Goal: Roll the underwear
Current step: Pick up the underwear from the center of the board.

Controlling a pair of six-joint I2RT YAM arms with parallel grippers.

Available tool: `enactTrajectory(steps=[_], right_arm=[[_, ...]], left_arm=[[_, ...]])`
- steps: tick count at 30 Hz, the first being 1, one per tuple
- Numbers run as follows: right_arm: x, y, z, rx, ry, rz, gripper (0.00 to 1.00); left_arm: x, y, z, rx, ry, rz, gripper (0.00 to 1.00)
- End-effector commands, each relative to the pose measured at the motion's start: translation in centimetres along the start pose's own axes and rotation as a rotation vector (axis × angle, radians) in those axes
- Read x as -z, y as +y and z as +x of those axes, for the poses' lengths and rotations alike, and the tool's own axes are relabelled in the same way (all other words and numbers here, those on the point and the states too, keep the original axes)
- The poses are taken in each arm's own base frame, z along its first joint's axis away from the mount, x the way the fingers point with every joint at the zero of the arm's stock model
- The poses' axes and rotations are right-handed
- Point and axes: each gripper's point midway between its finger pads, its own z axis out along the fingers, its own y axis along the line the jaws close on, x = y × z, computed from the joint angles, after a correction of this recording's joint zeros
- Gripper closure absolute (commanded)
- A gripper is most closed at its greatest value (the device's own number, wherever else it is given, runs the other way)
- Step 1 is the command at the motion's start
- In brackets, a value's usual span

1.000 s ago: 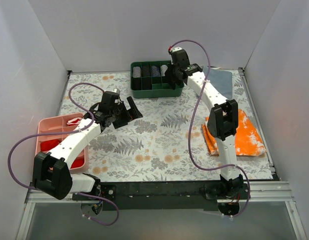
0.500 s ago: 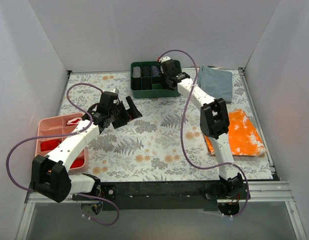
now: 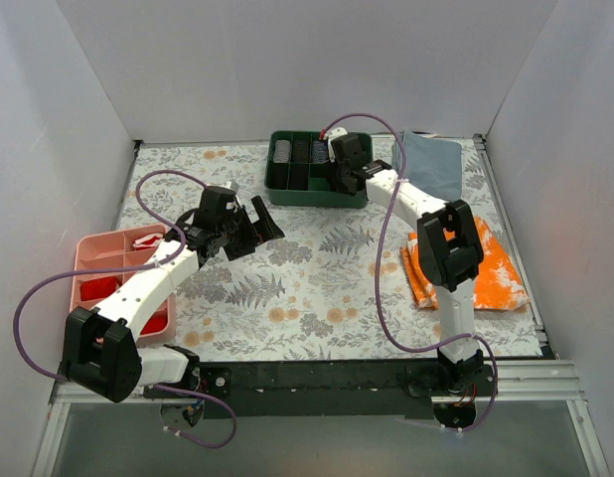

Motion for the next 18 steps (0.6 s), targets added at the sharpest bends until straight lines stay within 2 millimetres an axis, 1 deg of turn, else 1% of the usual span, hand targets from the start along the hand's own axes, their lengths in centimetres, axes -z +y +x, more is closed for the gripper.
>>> enactTrajectory(steps=[1,2,3,5,6,8,9,10,11,12,13,14,15,16,18], right_arm=[[2.9,0.0,4.6,0.077,0.127,-0.036,0.99],[3.3,-0.1,4.9,0.09,0.131,-0.039,0.99],[4.1,-0.3,5.8,0.106,0.149,-0.041,0.99],[4.8,-0.5,6.4,0.122,0.152,-0.041,0.99],[5.5,-0.7,6.9,0.129,0.154,-0.037,0.99],[6.0,-0.9,7.2,0.131,0.146,-0.032,0.99],[6.4,-1.0,6.5,0.127,0.117,-0.032,0.99],[6.6,-0.9,6.6,0.127,0.114,-0.038,0.99],[6.7,-0.8,6.4,0.118,0.105,-0.043,0.99],[7.0,-0.8,6.0,0.116,0.096,-0.047,0.99],[7.2,-0.8,5.6,0.109,0.089,-0.051,0.99],[7.3,-0.6,5.5,0.099,0.087,-0.061,0.99],[7.3,-0.5,5.4,0.094,0.086,-0.067,0.99],[7.4,-0.3,5.3,0.09,0.082,-0.079,0.99],[7.3,0.0,5.1,0.081,0.078,-0.09,0.99]], left_arm=[[0.5,-0.8,-0.2,-0.001,-0.005,0.046,0.02],[0.4,-0.8,-0.1,-0.002,-0.003,0.048,0.02],[0.4,-1.1,-0.2,-0.004,-0.004,0.062,0.02],[0.1,-1.4,-0.5,-0.016,-0.002,0.07,0.02],[-0.3,-1.8,-1.1,-0.021,-0.007,0.075,0.02],[-0.9,-2.7,-2.0,-0.051,-0.009,0.095,0.02],[-1.9,-3.3,-3.0,-0.062,-0.017,0.103,0.02],[-2.4,-3.9,-3.6,-0.073,-0.02,0.123,0.02],[-3.0,-4.2,-4.2,-0.09,-0.025,0.135,0.02],[-3.4,-5.2,-5.6,-0.099,-0.054,0.174,0.02],[-4.6,-5.8,-6.6,-0.101,-0.056,0.198,0.02],[-4.9,-6.9,-7.0,-0.106,-0.044,0.255,0.02],[-5.1,-8.0,-8.6,-0.104,-0.081,0.308,0.02],[-6.4,-8.3,-9.5,-0.094,-0.078,0.328,0.02],[-7.5,-9.2,-10.7,-0.094,-0.091,0.373,0.02]])
